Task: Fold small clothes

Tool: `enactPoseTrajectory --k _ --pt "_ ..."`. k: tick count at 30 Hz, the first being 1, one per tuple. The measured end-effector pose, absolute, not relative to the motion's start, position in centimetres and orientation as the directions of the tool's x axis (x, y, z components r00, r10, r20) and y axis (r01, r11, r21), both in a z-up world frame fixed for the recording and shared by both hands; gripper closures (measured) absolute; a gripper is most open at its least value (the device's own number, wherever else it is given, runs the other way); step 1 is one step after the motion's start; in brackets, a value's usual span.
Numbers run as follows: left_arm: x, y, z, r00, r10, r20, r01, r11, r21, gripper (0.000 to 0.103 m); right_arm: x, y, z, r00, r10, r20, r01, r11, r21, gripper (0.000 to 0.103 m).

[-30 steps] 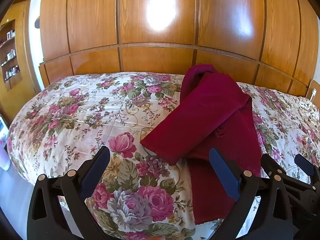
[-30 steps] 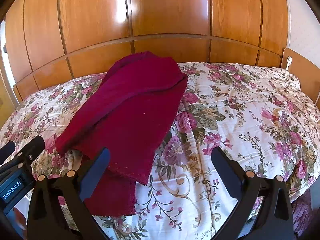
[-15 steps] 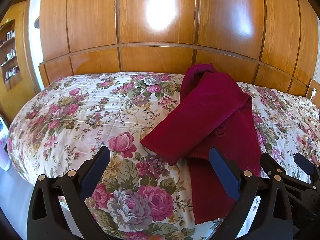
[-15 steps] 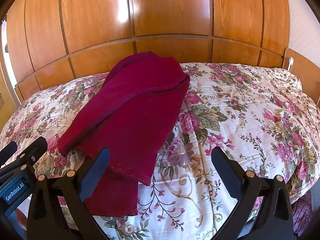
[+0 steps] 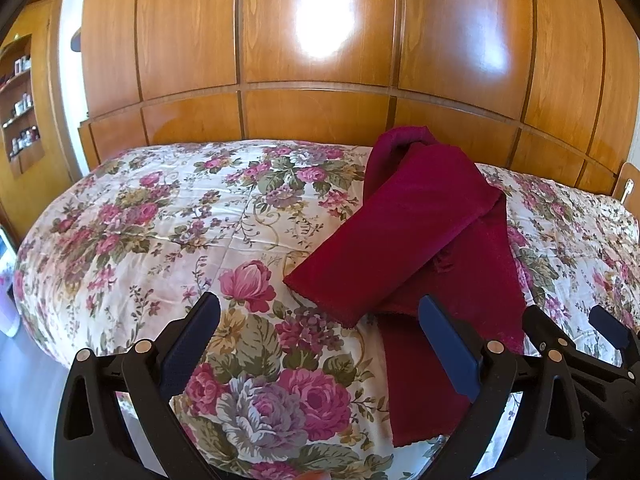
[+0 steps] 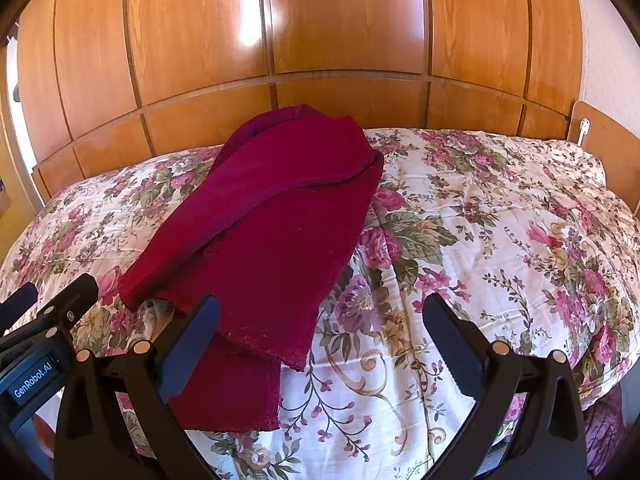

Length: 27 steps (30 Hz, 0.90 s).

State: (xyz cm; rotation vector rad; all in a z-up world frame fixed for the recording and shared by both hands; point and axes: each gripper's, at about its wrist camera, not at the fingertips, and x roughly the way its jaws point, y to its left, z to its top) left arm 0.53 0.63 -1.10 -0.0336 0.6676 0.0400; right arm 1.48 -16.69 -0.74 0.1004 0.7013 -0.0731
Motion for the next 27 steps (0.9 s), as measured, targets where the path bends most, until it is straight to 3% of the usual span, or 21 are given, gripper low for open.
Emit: enactPoseTrajectory --k 27 --pt "1.5 2.2 -1.3 0.770 0.052 -0.635 -0.088 0.996 -0.026 0.005 3.1 -16.6 -0.1 0.763 0.039 -0.645 0.033 0.994 0.099 0.002"
